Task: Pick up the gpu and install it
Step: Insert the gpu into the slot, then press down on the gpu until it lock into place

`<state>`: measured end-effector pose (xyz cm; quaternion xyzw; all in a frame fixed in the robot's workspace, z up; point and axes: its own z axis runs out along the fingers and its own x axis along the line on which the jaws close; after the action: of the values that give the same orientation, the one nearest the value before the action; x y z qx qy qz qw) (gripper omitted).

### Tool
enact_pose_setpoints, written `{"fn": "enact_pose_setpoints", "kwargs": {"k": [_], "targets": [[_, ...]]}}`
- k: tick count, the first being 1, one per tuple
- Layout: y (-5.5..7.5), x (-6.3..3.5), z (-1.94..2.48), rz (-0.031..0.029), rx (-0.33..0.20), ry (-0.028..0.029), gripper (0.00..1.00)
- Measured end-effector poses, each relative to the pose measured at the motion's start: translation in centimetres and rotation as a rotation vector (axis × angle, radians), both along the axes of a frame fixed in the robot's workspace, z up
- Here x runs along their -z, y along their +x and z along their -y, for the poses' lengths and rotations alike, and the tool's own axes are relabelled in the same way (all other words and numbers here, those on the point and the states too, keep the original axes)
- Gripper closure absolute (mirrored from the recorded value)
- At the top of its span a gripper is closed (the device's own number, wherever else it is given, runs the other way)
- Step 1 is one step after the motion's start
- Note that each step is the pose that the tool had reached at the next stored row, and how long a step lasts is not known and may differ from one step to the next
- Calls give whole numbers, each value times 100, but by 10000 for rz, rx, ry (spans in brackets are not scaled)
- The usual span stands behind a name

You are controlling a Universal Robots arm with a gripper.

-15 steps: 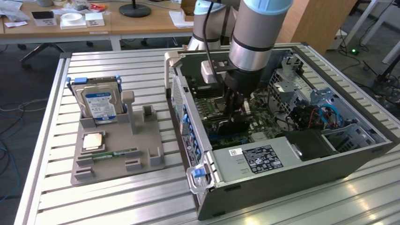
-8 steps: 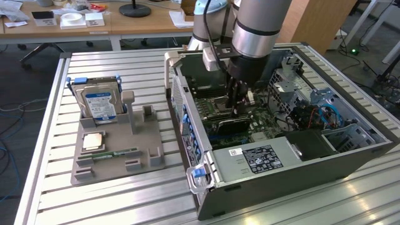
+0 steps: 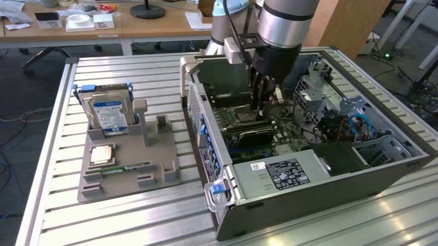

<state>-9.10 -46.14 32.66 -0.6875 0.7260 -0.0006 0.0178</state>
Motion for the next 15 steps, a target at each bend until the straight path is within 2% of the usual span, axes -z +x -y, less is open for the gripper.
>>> {"fn": "enact_pose_setpoints", "kwargs": {"k": [3, 15], "targets": [[0, -56, 0, 7, 0, -1, 60], [0, -57, 0, 7, 0, 0, 60]]}}
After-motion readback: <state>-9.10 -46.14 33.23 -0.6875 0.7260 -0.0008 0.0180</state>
